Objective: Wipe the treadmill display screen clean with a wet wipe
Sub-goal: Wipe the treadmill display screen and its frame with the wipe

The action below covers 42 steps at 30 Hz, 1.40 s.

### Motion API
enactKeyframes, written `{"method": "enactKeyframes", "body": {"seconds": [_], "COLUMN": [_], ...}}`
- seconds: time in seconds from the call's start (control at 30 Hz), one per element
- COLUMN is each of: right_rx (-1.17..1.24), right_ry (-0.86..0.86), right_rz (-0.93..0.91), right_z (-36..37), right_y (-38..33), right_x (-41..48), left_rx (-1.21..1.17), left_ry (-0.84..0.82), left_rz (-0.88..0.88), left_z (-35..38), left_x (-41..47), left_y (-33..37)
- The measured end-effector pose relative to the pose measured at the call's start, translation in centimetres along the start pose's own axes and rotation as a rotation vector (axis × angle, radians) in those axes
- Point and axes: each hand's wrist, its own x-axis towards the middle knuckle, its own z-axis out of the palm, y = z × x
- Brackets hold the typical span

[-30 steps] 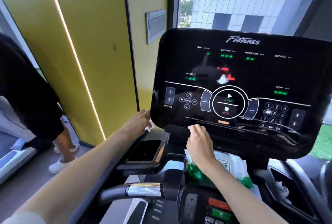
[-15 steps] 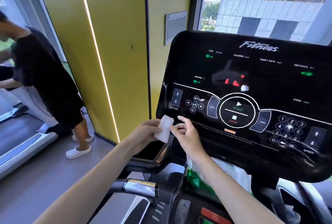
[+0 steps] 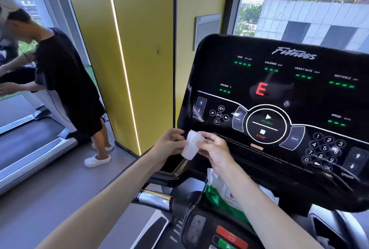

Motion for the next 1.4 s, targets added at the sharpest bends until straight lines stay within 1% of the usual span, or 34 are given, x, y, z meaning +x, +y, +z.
{"method": "enactKeyframes", "body": {"seconds": [0.07, 0.1, 0.2, 0.27, 0.33, 0.5, 0.63, 0.7, 0.77, 0.87, 0.97, 1.0, 1.1, 1.13, 1.2, 1.3, 1.4], "right_rx": [0.012, 0.016, 0.026, 0.035, 0.035, -0.019, -0.133, -0.171, -0.227, -0.25, -0.311, -0.341, -0.422, -0.455, -0.495, -0.398, -0.314], "right_ry": [0.014, 0.014, 0.0, -0.005, 0.003, 0.039, 0.055, 0.048, 0.062, 0.078, -0.043, -0.042, 0.108, 0.13, 0.091, 0.011, 0.028], "right_rz": [-0.016, -0.021, -0.031, -0.037, -0.044, -0.071, -0.061, -0.04, -0.019, 0.022, 0.104, 0.107, 0.003, -0.043, -0.078, -0.046, -0.164], "right_z": [-0.1, -0.1, 0.1, 0.1, 0.0, -0.5, -0.7, -0.4, 0.0, 0.4, 0.7, 0.8, 1.0, 1.0, 0.9, 0.8, 0.9], "right_y": [0.0, 0.0, 0.1, 0.2, 0.1, 0.1, 0.2, 0.2, 0.2, 0.1, -0.1, 0.0, 0.2, 0.2, 0.1, -0.3, -0.6], "right_x": [0.2, 0.3, 0.2, 0.2, 0.2, 0.2, 0.2, 0.0, -0.1, 0.2, 0.2, 0.3, 0.9, 1.1, 1.5, 1.7, 1.5], "left_rx": [0.117, 0.164, 0.304, 0.358, 0.297, 0.169, -0.005, -0.068, -0.048, 0.078, 0.119, 0.121, 0.133, 0.124, 0.082, 0.019, -0.085], "left_ry": [0.06, 0.046, -0.074, -0.078, -0.044, 0.032, 0.208, 0.252, 0.308, 0.394, 0.3, 0.263, 0.177, 0.146, 0.059, -0.025, -0.056], "left_rz": [0.088, 0.108, 0.095, 0.112, 0.113, 0.006, -0.032, -0.03, -0.004, 0.088, 0.066, 0.048, 0.013, 0.0, -0.026, -0.035, -0.054], "left_z": [0.1, 0.2, 0.7, 0.9, 0.8, -0.2, -0.8, -0.9, -0.7, -0.5, 0.0, 0.0, -0.5, -0.8, -1.2, -1.3, -1.5], "left_x": [-0.1, -0.4, -0.9, -0.8, -0.6, -0.2, 0.3, 0.5, 0.6, 0.7, 0.6, 0.5, 0.4, 0.4, 0.3, 0.3, 0.4], "left_y": [0.0, 0.2, 0.7, 0.5, 0.4, 0.8, 1.5, 1.8, 2.0, 3.1, 4.2, 4.6, 5.6, 5.9, 6.2, 6.2, 5.7]}}
